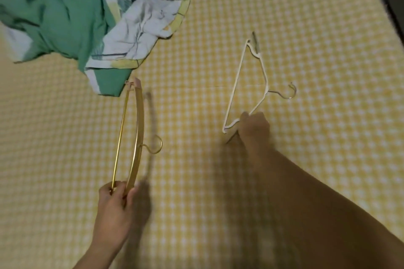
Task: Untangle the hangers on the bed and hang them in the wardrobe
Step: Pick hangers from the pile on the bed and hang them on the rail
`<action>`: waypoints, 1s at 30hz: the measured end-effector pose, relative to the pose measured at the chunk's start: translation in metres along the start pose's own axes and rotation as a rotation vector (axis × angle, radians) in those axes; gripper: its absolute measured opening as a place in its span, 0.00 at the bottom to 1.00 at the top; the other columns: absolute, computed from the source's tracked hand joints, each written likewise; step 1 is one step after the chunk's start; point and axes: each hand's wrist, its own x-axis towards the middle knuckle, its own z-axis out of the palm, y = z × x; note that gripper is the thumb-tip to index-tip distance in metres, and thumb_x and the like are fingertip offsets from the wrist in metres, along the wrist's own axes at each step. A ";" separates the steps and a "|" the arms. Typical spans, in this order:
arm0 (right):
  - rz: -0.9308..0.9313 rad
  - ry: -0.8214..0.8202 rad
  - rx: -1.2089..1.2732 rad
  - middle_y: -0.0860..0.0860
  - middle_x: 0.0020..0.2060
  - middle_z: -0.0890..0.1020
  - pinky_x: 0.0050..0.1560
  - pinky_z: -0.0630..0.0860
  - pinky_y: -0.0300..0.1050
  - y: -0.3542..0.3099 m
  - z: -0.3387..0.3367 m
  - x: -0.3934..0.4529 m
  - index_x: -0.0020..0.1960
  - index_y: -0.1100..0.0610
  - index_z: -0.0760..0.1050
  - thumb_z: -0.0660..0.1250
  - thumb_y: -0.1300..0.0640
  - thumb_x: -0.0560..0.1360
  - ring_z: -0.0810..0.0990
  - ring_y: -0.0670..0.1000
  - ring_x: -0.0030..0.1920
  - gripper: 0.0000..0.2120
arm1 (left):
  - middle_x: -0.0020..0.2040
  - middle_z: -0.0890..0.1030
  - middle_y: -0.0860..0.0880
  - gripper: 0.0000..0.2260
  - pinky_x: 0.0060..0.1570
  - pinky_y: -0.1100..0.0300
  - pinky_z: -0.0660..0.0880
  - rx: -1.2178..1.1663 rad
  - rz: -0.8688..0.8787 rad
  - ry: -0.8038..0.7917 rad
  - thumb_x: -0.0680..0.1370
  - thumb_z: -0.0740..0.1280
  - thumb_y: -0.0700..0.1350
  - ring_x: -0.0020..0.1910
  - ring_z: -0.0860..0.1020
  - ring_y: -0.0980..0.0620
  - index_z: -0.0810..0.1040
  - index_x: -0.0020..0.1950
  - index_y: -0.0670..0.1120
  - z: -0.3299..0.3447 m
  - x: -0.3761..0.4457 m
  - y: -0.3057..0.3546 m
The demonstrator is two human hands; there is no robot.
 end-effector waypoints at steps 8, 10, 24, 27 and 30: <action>0.078 -0.020 -0.027 0.57 0.46 0.80 0.40 0.74 0.46 0.013 0.002 -0.002 0.55 0.65 0.75 0.57 0.57 0.81 0.81 0.59 0.47 0.13 | 0.46 0.69 0.46 0.15 0.48 0.56 0.69 -0.184 0.065 -0.068 0.81 0.65 0.47 0.38 0.70 0.57 0.69 0.35 0.53 0.006 0.024 0.042; 0.099 -0.021 0.081 0.57 0.39 0.82 0.36 0.78 0.48 0.049 -0.012 -0.035 0.52 0.64 0.74 0.54 0.53 0.83 0.82 0.58 0.39 0.16 | 0.37 0.68 0.48 0.20 0.36 0.56 0.69 -0.254 0.042 -0.100 0.81 0.66 0.49 0.30 0.65 0.56 0.66 0.30 0.52 -0.003 0.007 0.053; -0.080 0.451 0.093 0.51 0.37 0.79 0.38 0.62 0.45 0.157 -0.160 -0.406 0.40 0.51 0.70 0.65 0.51 0.79 0.76 0.52 0.40 0.10 | 0.33 0.73 0.44 0.05 0.27 0.63 0.61 -0.435 0.133 -0.692 0.78 0.68 0.47 0.30 0.70 0.50 0.80 0.51 0.47 -0.109 -0.147 0.157; -0.069 0.560 0.209 0.48 0.36 0.77 0.38 0.65 0.46 0.179 -0.157 -0.484 0.40 0.55 0.75 0.67 0.50 0.77 0.74 0.48 0.38 0.10 | 0.34 0.78 0.46 0.07 0.28 0.64 0.61 -0.432 0.234 -0.842 0.78 0.67 0.46 0.31 0.74 0.51 0.81 0.55 0.49 -0.117 -0.191 0.184; -0.030 0.668 0.315 0.47 0.37 0.78 0.40 0.68 0.41 0.213 -0.149 -0.554 0.43 0.53 0.78 0.67 0.51 0.74 0.74 0.45 0.38 0.06 | 0.37 0.80 0.50 0.07 0.28 0.63 0.69 -0.489 0.304 -0.993 0.79 0.67 0.43 0.34 0.78 0.52 0.80 0.56 0.45 -0.125 -0.254 0.205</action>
